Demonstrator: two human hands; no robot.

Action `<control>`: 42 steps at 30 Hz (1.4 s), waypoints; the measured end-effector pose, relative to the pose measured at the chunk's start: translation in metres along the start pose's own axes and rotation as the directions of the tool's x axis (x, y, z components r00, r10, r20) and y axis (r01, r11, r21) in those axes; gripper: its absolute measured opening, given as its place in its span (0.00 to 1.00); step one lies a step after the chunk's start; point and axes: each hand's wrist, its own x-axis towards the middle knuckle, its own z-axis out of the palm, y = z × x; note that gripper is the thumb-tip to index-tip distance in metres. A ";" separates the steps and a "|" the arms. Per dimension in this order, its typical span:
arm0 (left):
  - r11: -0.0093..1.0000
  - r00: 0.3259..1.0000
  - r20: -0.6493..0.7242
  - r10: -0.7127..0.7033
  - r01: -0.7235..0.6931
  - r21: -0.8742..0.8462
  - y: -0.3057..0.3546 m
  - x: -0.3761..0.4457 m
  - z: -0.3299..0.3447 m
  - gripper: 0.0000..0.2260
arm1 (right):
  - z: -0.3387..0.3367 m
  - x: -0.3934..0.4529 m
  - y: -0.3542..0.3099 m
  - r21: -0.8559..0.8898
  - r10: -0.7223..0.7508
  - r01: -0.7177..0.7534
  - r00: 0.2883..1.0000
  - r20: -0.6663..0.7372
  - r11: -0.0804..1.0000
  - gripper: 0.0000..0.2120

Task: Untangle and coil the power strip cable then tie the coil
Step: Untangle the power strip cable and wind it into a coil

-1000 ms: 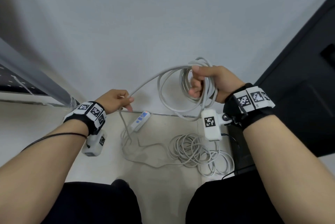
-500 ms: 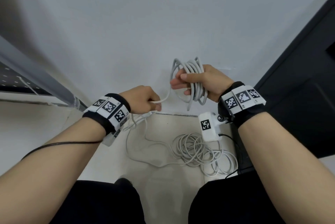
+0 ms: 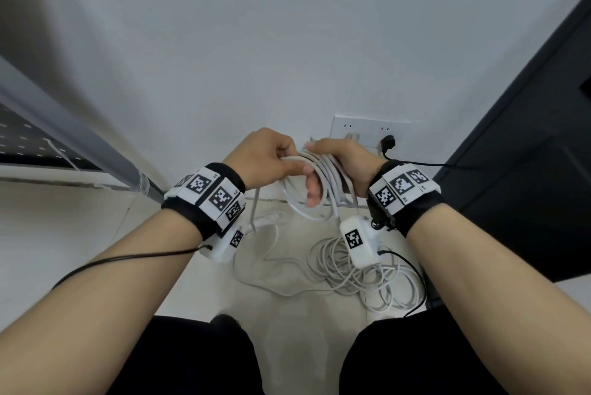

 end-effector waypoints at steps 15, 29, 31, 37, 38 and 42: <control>0.980 0.992 0.057 -0.109 0.117 -0.162 -0.065 0.000 -0.015 0.17 | -0.029 -0.027 -0.022 0.083 -0.229 0.236 0.969 -0.088 0.968 0.13; 0.890 0.894 -0.061 -0.445 0.449 0.079 -0.144 -0.013 -0.025 0.14 | -0.043 -0.047 -0.034 0.136 -0.360 0.369 0.929 -0.087 0.920 0.07; 0.883 0.891 -0.086 -0.446 0.454 0.118 -0.143 -0.014 -0.024 0.16 | -0.042 -0.044 -0.033 0.137 -0.349 0.359 0.933 -0.091 0.923 0.06; 0.917 0.911 -0.150 -0.385 0.395 0.046 -0.123 -0.002 -0.020 0.14 | -0.045 -0.038 -0.031 0.088 -0.402 0.423 0.895 -0.193 0.902 0.13; 0.919 0.919 -0.168 -0.357 0.377 0.111 -0.117 0.001 -0.020 0.12 | -0.046 -0.038 -0.030 0.081 -0.400 0.427 0.888 -0.226 0.901 0.13; 0.928 0.956 -0.129 -0.264 0.288 0.235 -0.091 0.008 -0.019 0.05 | -0.048 -0.037 -0.030 0.045 -0.371 0.410 0.863 -0.344 0.911 0.09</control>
